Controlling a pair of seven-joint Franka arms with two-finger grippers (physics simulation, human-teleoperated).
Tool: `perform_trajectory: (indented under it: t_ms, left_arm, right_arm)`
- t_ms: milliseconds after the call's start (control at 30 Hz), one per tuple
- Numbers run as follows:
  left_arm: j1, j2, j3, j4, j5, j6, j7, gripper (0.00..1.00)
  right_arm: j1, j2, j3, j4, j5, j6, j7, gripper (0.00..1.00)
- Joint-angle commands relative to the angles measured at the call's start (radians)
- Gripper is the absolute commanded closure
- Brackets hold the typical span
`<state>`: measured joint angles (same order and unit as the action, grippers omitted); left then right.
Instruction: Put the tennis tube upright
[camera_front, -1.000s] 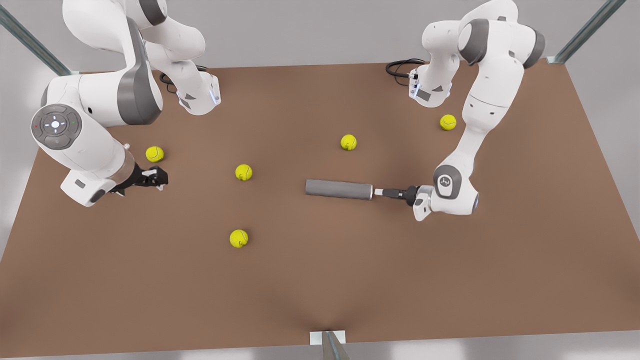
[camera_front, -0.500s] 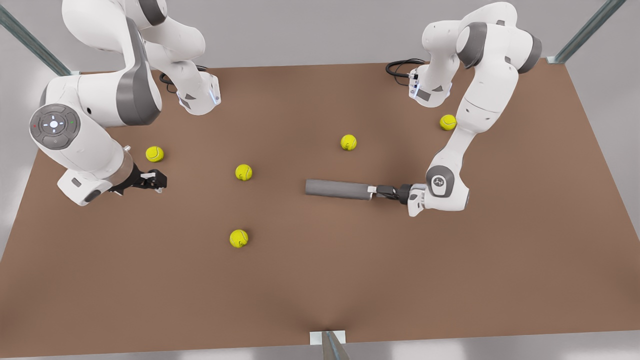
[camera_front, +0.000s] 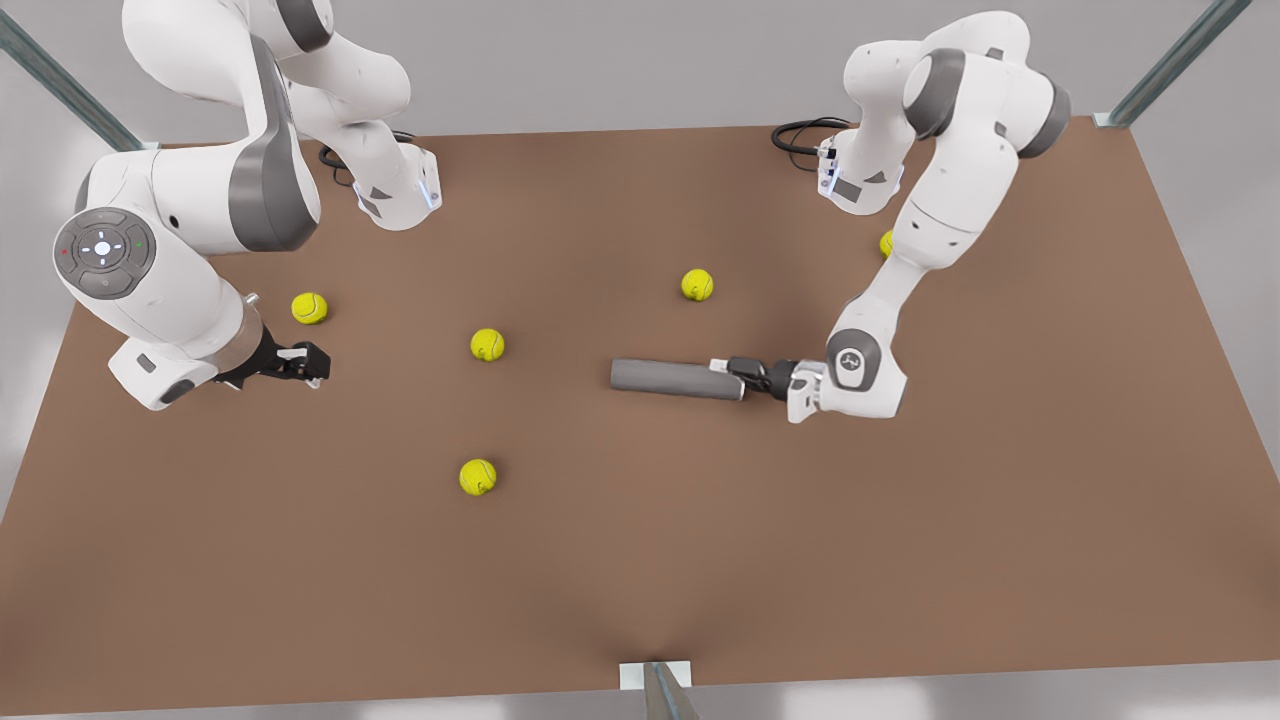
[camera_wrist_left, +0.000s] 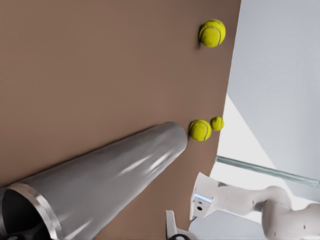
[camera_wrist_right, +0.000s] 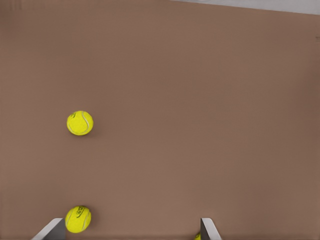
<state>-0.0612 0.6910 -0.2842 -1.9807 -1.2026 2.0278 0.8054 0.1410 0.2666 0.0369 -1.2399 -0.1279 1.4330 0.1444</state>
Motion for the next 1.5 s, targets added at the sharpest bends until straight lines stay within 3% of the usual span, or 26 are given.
perform_trajectory:
  t_ms: [0,267,533,700,867,1033,1367,1467]
  left_arm:
    - [-0.002,0.005,-0.001,0.0,-0.011,-0.001,0.04,0.0]
    - [-0.005,0.018,-0.006,0.0,-0.011,-0.003,0.037,0.0]
    - [0.0,0.013,-0.004,0.003,-0.005,-0.024,0.037,0.24]
    - [0.009,0.013,-0.004,0.006,-0.003,-0.026,0.032,0.45]
    - [0.017,0.004,-0.004,0.02,0.035,-0.057,-0.014,0.52]
    - [0.018,-0.002,-0.004,0.042,0.072,-0.087,-0.066,0.68]
    - [0.024,-0.071,0.0,0.042,0.098,-0.103,-0.14,0.73]
    - [0.041,-0.099,0.003,0.043,0.14,-0.104,-0.167,0.79]
  right_arm:
    - [0.0,-0.001,0.0,0.0,0.001,0.0,0.03,0.0]
    - [0.0,-0.001,0.0,0.0,0.002,0.0,0.03,0.0]
    - [0.006,-0.001,0.0,0.0,0.002,0.0,0.03,0.0]
    - [0.005,-0.001,0.0,0.002,0.001,0.0,0.032,0.0]
    - [0.008,-0.001,0.0,0.002,0.002,0.0,0.032,0.0]
    - [0.006,-0.001,0.0,0.002,0.002,0.0,0.03,0.0]
    - [0.006,-0.001,0.0,0.002,0.001,0.0,0.03,0.0]
    - [0.005,-0.001,0.0,0.002,0.001,0.0,0.03,0.0]
